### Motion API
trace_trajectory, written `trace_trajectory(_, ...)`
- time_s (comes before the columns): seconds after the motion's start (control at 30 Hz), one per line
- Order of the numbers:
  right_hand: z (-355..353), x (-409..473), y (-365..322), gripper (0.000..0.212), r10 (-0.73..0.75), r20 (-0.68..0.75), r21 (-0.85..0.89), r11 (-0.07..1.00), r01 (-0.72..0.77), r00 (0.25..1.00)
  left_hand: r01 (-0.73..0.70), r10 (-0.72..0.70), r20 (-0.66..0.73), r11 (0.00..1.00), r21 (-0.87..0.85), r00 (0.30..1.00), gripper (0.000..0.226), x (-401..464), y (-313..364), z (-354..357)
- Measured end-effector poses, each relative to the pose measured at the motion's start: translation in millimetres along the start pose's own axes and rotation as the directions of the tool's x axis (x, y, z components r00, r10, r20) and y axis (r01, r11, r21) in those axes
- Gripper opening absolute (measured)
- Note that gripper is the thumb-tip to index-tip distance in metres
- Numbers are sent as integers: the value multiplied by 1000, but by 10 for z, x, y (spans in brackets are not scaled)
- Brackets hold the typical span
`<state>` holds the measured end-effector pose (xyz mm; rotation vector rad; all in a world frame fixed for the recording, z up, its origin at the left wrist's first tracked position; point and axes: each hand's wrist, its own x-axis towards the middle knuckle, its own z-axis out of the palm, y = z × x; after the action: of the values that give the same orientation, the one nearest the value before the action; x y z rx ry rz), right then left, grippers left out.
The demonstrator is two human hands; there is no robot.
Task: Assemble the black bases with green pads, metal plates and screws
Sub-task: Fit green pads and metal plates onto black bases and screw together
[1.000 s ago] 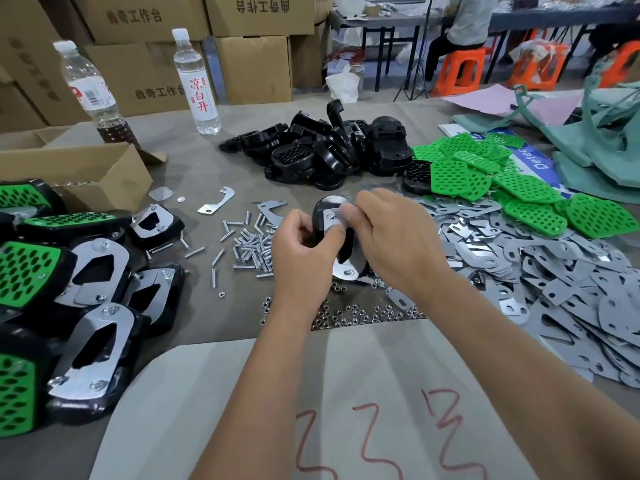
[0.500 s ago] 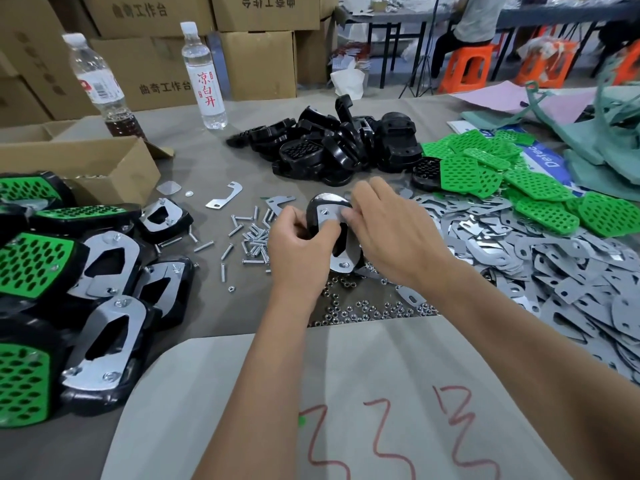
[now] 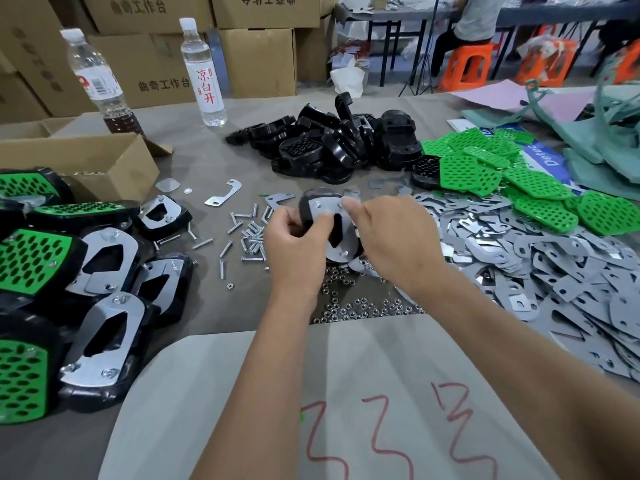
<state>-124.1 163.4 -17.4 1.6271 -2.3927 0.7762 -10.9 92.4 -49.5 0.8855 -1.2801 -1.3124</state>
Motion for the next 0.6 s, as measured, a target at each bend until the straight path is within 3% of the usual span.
trace_trajectory(0.1,-124,-110,148,42,-146,287,110,987,119,947,64,-77,-140,993,-96,987,37,68,-15,-36)
trace_trajectory(0.17,-164,-232,163,24,-197,429,66,980,187,882,82,-106,-197,989,-126,975,37,109,-20,-62)
trace_trajectory(0.37,-106,-363,126,7,-251,341,148,966,212,906,110,-140,-217,983,-147,966,36,120,-20,-74)
trace_trajectory(0.6,-23,-403,159,3,-277,268,120,960,253,923,125,-149,-180,983,-138,972,31,84,20,-85)
